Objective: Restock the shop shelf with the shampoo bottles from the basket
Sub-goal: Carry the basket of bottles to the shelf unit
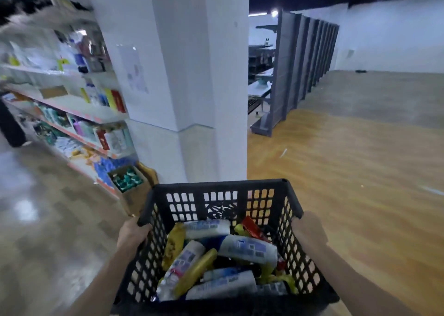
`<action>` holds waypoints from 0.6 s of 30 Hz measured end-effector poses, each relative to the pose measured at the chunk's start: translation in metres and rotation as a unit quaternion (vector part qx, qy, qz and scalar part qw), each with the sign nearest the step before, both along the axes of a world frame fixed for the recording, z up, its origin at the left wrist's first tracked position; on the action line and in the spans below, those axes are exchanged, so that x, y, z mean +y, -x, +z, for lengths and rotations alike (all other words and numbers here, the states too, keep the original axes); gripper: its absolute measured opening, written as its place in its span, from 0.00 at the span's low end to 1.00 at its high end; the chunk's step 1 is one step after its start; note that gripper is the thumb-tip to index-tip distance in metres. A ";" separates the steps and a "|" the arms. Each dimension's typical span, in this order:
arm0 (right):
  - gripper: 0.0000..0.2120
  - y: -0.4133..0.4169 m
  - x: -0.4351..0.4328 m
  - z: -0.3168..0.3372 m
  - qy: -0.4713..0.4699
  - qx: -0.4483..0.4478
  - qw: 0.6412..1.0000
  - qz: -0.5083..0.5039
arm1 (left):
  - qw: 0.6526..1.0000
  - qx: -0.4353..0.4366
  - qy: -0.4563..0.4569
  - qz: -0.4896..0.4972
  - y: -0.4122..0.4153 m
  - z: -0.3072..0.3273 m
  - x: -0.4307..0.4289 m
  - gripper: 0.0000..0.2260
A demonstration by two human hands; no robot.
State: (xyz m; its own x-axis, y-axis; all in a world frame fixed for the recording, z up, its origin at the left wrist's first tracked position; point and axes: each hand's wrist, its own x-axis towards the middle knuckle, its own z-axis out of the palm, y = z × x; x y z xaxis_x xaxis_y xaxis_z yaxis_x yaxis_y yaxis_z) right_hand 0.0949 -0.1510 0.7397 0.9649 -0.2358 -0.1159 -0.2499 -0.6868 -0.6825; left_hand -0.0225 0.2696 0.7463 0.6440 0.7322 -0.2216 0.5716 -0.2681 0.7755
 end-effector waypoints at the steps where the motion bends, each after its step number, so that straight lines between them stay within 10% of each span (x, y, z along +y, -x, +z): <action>1: 0.12 -0.007 0.008 -0.002 -0.004 0.008 1.000 0.007 | 1.000 0.000 0.010 0.009 -0.001 -0.007 0.011 0.11; 18: 0.13 -0.117 0.263 0.007 0.048 0.017 0.982 0.183 | 0.970 -0.001 0.013 0.243 0.026 -0.016 0.164 0.08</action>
